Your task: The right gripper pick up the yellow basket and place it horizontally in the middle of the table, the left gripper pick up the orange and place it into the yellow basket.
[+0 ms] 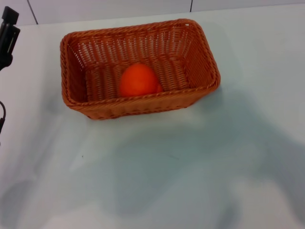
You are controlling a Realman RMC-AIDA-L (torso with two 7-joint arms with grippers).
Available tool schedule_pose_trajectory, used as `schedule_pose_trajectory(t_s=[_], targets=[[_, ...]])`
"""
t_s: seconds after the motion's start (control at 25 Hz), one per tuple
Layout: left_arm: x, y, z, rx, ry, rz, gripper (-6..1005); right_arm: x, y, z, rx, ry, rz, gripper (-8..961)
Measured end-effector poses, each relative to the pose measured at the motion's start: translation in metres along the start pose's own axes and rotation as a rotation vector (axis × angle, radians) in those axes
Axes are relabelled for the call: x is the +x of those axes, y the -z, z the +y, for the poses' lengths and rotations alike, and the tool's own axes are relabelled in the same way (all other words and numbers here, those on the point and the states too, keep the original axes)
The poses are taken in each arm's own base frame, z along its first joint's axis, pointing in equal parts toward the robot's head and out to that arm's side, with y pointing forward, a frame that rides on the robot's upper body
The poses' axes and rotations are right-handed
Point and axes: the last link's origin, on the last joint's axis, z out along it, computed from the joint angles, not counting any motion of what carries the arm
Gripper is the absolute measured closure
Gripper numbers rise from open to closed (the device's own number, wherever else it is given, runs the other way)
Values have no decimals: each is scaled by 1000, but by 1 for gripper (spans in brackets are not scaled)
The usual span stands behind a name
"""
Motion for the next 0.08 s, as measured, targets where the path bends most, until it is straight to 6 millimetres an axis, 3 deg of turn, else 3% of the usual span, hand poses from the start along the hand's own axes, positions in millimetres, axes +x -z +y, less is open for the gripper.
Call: schedule_pose_trajectory(t_s=[0.08], targets=[[-1, 1, 2, -2, -7, 5, 250, -1, 0, -1, -9, 7, 3, 371]])
